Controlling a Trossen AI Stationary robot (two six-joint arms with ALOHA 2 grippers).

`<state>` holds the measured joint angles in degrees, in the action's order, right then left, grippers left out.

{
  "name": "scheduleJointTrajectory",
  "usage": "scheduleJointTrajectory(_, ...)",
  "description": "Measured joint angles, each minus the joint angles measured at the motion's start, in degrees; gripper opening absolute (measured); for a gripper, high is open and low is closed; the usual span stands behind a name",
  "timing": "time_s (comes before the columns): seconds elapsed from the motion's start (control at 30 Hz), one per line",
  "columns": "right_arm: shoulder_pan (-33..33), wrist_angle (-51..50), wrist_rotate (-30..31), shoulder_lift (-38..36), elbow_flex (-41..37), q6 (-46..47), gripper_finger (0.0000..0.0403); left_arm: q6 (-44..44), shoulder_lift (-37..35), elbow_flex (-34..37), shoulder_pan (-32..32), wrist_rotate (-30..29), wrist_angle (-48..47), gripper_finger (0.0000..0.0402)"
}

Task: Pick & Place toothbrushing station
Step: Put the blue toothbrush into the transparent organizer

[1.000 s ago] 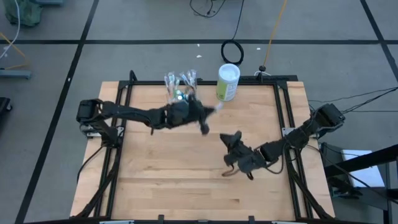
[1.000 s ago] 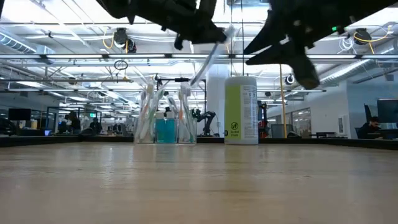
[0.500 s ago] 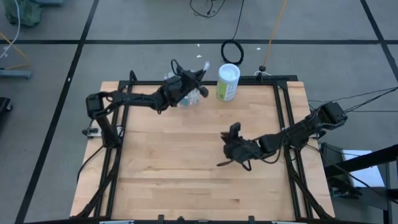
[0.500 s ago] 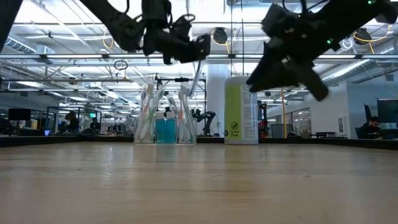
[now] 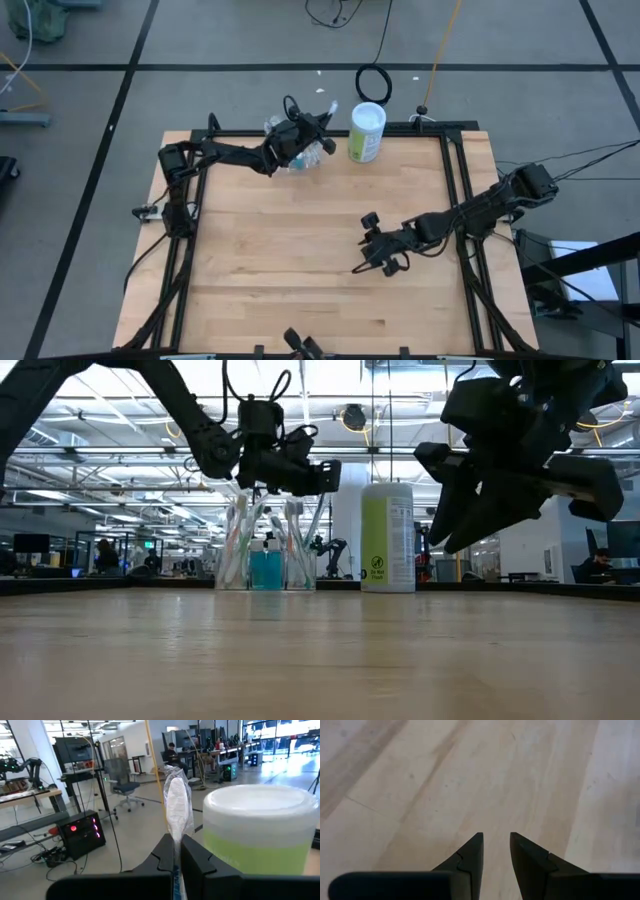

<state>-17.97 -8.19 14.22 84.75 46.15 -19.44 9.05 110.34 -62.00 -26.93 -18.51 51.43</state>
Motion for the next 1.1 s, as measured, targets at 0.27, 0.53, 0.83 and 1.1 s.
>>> scheduleJointTrajectory(0.27,1.11,-0.48,0.66,0.00,0.00,0.77,0.0086,1.50,-0.28,-0.01,2.10,-5.99,2.36,0.0007)
scheduleJointTrajectory(0.53,1.51,-0.48,0.64,0.00,0.00,0.78,0.0086,-0.49,-0.54,-0.02,0.61,3.97,-3.16,0.0015)
scheduleJointTrajectory(0.83,1.50,-0.70,0.62,0.00,0.00,2.47,0.0086,-12.80,-3.44,-0.02,-2.18,5.36,-18.81,0.0014)
scheduleJointTrajectory(1.1,1.50,-0.70,0.61,0.00,0.00,2.63,0.0086,-11.87,-3.58,-0.04,-2.00,7.56,-26.17,0.0010)
